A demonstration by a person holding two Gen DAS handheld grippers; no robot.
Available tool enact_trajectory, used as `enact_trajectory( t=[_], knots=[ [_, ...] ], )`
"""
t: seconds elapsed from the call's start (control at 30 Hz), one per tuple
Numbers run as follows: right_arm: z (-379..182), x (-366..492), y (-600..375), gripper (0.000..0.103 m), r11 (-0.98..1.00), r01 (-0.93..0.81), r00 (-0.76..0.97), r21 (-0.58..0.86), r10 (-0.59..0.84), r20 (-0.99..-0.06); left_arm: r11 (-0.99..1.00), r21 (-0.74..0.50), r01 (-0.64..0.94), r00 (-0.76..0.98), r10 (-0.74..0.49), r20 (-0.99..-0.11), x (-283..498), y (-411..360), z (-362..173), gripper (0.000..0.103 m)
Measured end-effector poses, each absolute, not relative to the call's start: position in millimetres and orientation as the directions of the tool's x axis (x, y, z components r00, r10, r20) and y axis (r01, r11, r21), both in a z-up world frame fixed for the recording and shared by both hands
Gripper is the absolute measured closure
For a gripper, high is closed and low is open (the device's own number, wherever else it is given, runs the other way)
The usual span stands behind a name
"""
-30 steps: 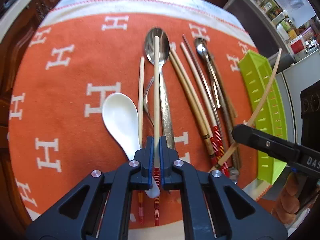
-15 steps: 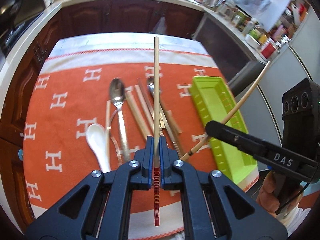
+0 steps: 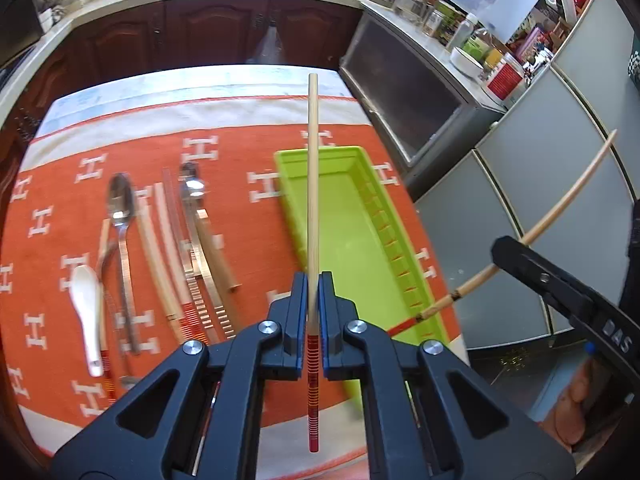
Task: Organize utensils
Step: 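Carry both chopsticks over the green tray and open both tools to drop them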
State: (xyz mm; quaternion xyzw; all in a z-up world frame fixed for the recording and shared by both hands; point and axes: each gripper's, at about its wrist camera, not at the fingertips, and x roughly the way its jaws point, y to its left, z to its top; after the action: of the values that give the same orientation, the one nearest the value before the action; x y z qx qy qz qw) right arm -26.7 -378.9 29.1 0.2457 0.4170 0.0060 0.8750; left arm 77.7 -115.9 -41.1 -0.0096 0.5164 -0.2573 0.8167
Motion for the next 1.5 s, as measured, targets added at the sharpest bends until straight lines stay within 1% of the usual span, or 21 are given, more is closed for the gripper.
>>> enact_trajectory(
  t=[0.1, 0.2, 0.3, 0.33, 0.43, 0.53, 0.7, 0.8, 1.03, 1.17, 1.3, 1.37, 1.47, 1.5],
  knots=[
    [39.1, -28.0, -393.8, 0.096, 0.927, 0.169, 0.624, 0.334, 0.162, -0.765, 0.861, -0.288, 0.419, 0.321, -0.438, -0.840, 78.1, -144.1, -47.2, 0.100],
    [29.1, -26.0, -399.8, 0.096, 0.953, 0.131, 0.562, 0.275, 0.157, -0.812, 0.857, -0.313, 0.409, 0.286, -0.446, -0.848, 79.1, -164.5, -63.6, 0.100],
    [8.5, -18.8, -394.5, 0.096, 0.964, 0.081, 0.493, 0.253, 0.182, -0.851, 0.862, -0.309, 0.401, 0.267, -0.433, -0.861, 80.7, -176.7, -82.9, 0.100],
    [1.5, -15.8, -395.8, 0.094, 0.966, 0.068, 0.468, 0.251, 0.191, -0.863, 0.871, -0.296, 0.391, 0.270, -0.416, -0.868, 82.1, -179.0, -89.2, 0.100],
    [-18.0, -5.5, -402.0, 0.094, 0.964, 0.104, 0.422, 0.246, 0.181, -0.888, 0.879, -0.291, 0.378, 0.262, -0.403, -0.877, 89.1, -180.0, -105.3, 0.100],
    [-30.0, 5.1, -411.8, 0.090, 0.953, 0.130, 0.388, 0.273, 0.204, -0.899, 0.890, -0.260, 0.374, 0.279, -0.376, -0.884, 91.9, -178.3, -111.8, 0.100],
    [-42.3, 20.5, -428.3, 0.062, 0.938, 0.187, 0.385, 0.293, 0.205, -0.900, 0.906, -0.240, 0.348, 0.300, -0.350, -0.887, 101.6, -163.0, -111.7, 0.100],
    [-49.0, 30.1, -420.7, 0.056, 0.937, 0.184, 0.400, 0.296, 0.203, -0.894, 0.906, -0.224, 0.359, 0.323, -0.346, -0.881, 101.1, -156.8, -106.8, 0.100],
    [-66.7, 48.3, -382.2, 0.055, 0.934, 0.195, 0.411, 0.301, 0.201, -0.889, 0.894, -0.251, 0.372, 0.321, -0.377, -0.869, 94.8, -142.6, -95.4, 0.100],
    [-62.8, 43.8, -379.7, 0.055, 0.935, 0.214, 0.432, 0.281, 0.168, -0.886, 0.903, -0.240, 0.355, 0.346, -0.366, -0.864, 91.8, -130.9, -89.9, 0.100],
    [-55.8, 37.8, -381.3, 0.055, 0.919, 0.232, 0.459, 0.318, 0.185, -0.869, 0.901, -0.266, 0.344, 0.350, -0.386, -0.853, 87.0, -118.5, -85.0, 0.100],
    [-51.6, 34.1, -380.3, 0.055, 0.920, 0.237, 0.466, 0.313, 0.175, -0.867, 0.905, -0.265, 0.333, 0.359, -0.381, -0.852, 84.5, -113.2, -83.0, 0.100],
    [-47.1, 30.8, -376.0, 0.052, 0.922, 0.249, 0.462, 0.297, 0.156, -0.873, 0.911, -0.253, 0.325, 0.374, -0.369, -0.851, 80.1, -105.2, -78.6, 0.100],
    [-45.2, 29.0, -374.3, 0.050, 0.922, 0.247, 0.465, 0.298, 0.157, -0.871, 0.913, -0.252, 0.320, 0.379, -0.368, -0.849, 78.8, -102.5, -77.2, 0.100]
  ],
)
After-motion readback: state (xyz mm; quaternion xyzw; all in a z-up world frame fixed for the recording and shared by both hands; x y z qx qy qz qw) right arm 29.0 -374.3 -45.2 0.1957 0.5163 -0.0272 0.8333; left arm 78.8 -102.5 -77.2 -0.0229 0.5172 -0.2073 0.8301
